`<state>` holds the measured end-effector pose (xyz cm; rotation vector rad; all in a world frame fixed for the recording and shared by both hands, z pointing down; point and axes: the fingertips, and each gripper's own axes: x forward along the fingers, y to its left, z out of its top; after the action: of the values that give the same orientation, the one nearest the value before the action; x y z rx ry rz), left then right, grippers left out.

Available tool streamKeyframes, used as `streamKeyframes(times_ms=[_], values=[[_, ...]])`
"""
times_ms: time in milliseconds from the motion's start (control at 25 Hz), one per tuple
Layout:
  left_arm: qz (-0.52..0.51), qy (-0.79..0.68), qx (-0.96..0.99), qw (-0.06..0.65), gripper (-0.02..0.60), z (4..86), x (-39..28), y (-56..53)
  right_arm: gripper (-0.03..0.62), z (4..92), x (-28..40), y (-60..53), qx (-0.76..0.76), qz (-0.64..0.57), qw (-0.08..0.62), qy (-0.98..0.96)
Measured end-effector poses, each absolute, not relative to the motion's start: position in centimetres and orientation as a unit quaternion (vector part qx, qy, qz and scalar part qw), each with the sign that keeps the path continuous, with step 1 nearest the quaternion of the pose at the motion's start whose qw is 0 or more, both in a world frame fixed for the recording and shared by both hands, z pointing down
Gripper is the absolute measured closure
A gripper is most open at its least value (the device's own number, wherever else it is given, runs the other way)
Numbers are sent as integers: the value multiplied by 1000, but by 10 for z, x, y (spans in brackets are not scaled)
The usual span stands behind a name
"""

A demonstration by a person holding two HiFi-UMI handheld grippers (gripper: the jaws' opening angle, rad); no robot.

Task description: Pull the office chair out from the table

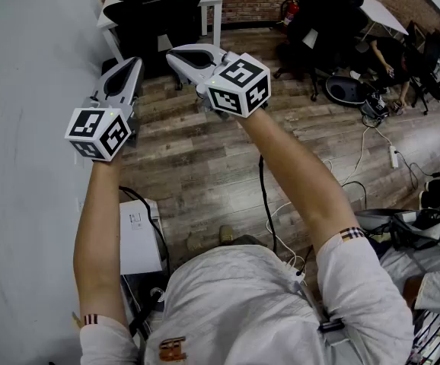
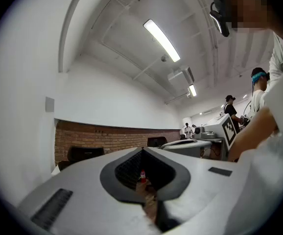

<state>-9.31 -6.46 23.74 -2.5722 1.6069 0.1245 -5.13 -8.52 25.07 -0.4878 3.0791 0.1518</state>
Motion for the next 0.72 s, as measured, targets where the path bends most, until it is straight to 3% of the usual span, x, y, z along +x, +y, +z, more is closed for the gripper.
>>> streamKeyframes(times_ms=[160,720], values=[[41,531,-844,62,581,234,-68,-36,594,248,-27,-58,-152,54,15,987],[38,550,-832,60,581,244,-67,-91,594,255,-9,-115,-143,47,26,988]])
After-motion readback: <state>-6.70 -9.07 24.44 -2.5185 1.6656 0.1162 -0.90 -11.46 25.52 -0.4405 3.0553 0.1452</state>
